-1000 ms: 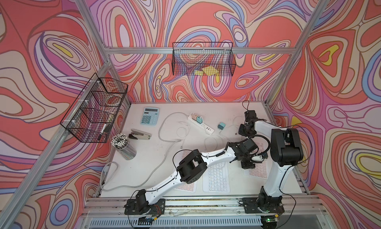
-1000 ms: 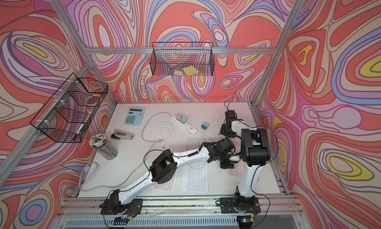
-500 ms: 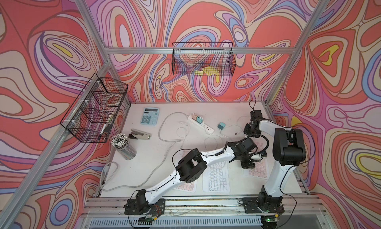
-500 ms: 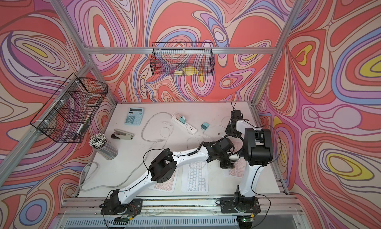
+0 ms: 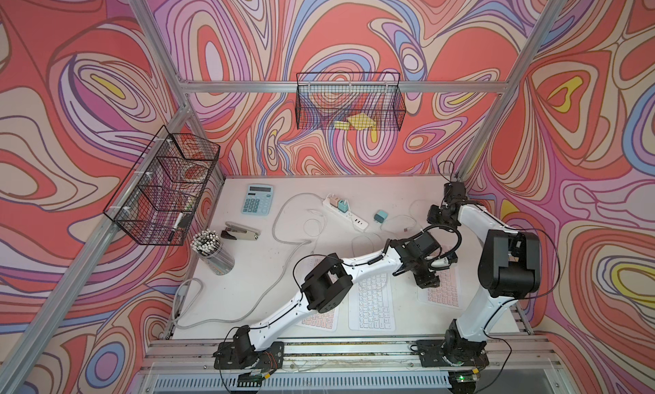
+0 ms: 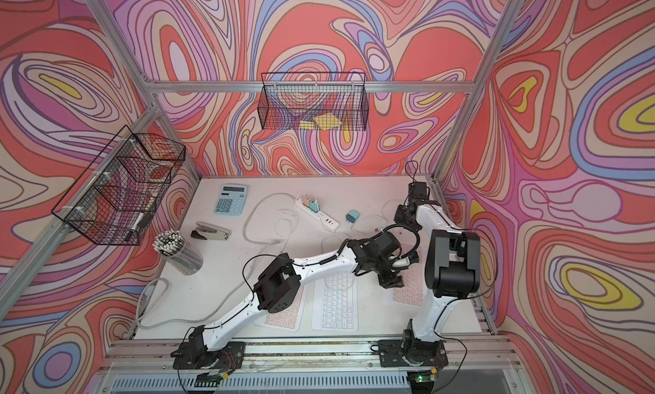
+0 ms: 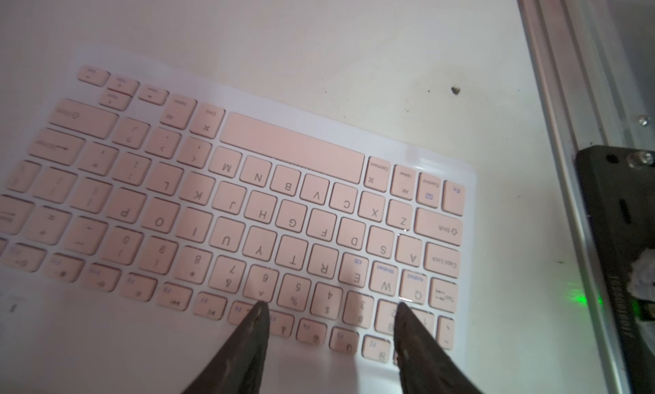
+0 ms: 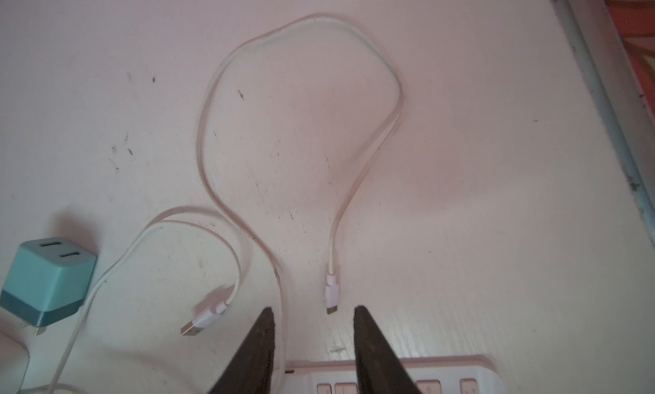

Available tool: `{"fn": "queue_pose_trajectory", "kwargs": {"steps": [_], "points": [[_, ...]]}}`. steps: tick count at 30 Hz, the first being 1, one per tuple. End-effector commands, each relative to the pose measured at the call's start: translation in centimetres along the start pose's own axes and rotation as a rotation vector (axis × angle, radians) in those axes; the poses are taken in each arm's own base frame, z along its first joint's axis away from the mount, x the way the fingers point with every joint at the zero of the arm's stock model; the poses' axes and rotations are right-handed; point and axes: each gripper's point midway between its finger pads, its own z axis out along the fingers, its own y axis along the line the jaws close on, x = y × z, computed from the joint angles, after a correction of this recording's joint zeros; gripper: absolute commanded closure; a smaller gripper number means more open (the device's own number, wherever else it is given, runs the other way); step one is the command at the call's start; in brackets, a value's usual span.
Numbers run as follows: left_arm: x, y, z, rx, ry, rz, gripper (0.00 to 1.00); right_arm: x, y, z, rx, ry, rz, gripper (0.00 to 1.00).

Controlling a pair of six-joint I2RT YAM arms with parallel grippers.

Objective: Unplug the wireless keyboard
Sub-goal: Place the power cord at the center of the board.

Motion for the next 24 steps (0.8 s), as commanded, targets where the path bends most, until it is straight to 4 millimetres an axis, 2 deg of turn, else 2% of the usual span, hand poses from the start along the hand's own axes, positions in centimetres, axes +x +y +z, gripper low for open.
{"fn": "queue_pose_trajectory", "kwargs": {"steps": [1,2,6,12,16,24], "points": [[-5.0,0.3,-5.2,-0.034,-0.114,0.000,0.42,-0.3,-0.3,-1.0,-0.018,-0.004,-0.016,0.58],[-5.2,0.7,-5.8,-0.042,-0.126,-0.012,0.42,-0.7,-0.3,-2.0,-0.031,-0.026,-0.015,0.57],[-4.7,2.3,-7.6,-0.089,-0.143,-0.037,0.41,-0.9,-0.3,-2.6,-0.063,-0.039,-0.035,0.57],[-1.0,5.4,-10.0,-0.169,-0.106,-0.132,0.42,-0.7,0.1,-2.9,-0.085,-0.060,-0.069,0.57],[0.8,7.1,-12.9,-0.193,-0.149,-0.247,0.42,-0.5,0.9,-3.2,-0.140,-0.102,-0.095,0.58],[5.1,9.0,-18.0,-0.303,-0.183,-0.385,0.43,0.4,3.2,-2.9,-0.231,-0.135,-0.169,0.60]]}}
